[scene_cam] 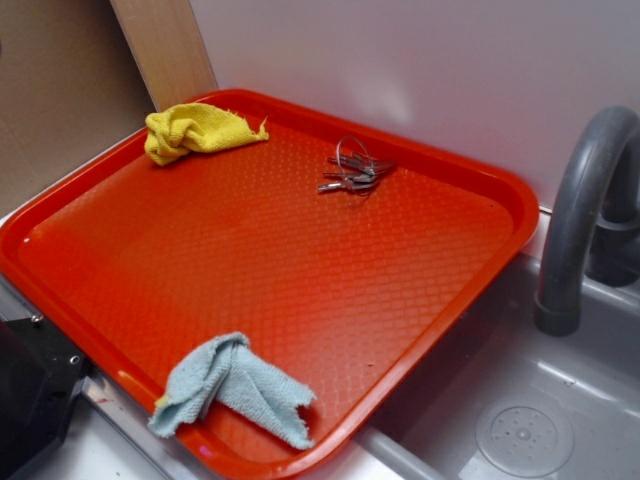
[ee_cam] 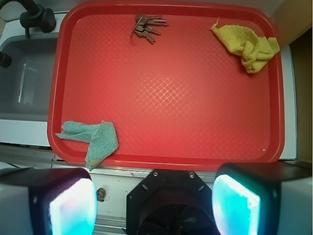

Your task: Grab the silver keys.

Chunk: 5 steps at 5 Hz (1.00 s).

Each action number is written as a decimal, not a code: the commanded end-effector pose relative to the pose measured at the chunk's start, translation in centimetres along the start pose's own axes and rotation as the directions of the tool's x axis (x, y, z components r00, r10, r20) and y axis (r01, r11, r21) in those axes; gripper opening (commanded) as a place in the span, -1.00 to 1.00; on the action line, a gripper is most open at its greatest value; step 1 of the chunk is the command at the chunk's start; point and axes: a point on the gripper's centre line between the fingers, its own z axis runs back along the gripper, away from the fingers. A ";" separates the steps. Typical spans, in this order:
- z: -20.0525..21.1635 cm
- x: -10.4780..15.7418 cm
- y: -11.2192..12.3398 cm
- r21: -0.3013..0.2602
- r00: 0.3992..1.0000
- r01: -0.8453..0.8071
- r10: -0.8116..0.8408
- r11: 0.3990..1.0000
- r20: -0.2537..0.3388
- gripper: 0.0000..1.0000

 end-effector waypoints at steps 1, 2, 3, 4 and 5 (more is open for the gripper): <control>0.0 0.0 0.0 0.000 1.000 0.000 0.000 1.000 0.000 1.00; -3.5 4.6 -1.2 -0.021 0.978 -0.204 0.205 0.979 0.046 1.00; -6.0 9.5 -1.8 -0.037 0.893 -0.438 0.439 0.898 0.092 1.00; -9.0 13.3 0.4 -0.087 0.819 -0.556 0.563 0.827 0.111 1.00; -11.5 15.0 1.8 -0.135 0.801 -0.551 0.568 0.823 0.192 1.00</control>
